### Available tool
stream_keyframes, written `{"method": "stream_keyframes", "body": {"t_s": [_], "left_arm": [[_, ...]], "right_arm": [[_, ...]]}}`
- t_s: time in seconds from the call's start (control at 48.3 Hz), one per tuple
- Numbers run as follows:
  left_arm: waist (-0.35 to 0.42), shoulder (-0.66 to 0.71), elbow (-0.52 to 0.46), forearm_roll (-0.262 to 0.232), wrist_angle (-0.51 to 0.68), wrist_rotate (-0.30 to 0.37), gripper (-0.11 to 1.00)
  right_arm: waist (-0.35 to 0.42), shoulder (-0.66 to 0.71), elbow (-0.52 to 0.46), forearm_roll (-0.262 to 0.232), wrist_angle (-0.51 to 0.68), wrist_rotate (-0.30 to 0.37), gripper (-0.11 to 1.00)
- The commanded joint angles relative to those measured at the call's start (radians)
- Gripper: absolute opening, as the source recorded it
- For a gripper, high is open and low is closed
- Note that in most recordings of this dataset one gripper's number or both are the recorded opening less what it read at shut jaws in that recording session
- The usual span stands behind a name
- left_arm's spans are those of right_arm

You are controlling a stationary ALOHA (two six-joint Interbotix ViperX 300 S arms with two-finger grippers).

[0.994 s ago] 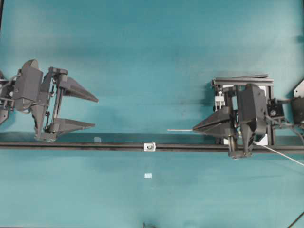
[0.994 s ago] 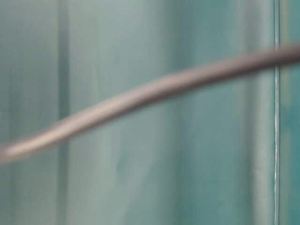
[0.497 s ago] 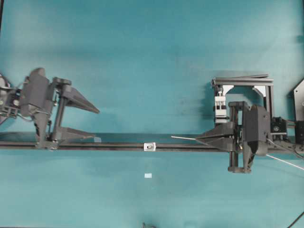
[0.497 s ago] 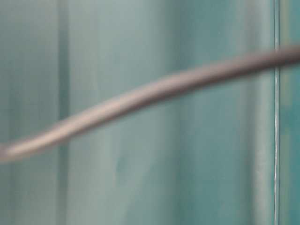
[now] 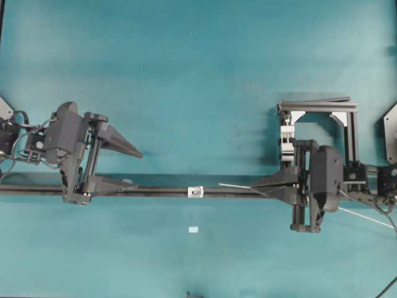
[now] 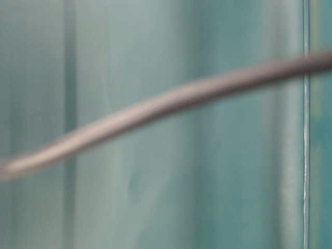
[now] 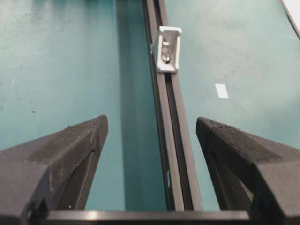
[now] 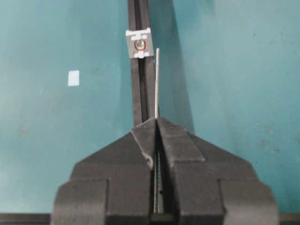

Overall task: Insert the wire through the hole in the metal fitting marked with a red label.
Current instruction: 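Carry the wire with the right gripper down toward the black rail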

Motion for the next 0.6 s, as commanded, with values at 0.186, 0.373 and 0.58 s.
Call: {"method": "stream_keyframes", "body": {"t_s": [0.186,0.373,0.58], "left_arm": [[-0.058,0.055,-0.043,-0.002,-0.026,0.003,0.91],[-0.075,0.104,-0.061,0.003,-0.069,0.012,0.91],[-0.091,0.144,-0.064,0.003,-0.146,0.078,0.89]], "right_arm": [[0.029,0.006,-0.018,0.003,-0.026,0.0,0.01],[0.043,0.034,-0.023,0.02,-0.035,0.002,0.01],[0.051,0.048,-0.029,0.02,-0.046,0.002,0.01]]}}
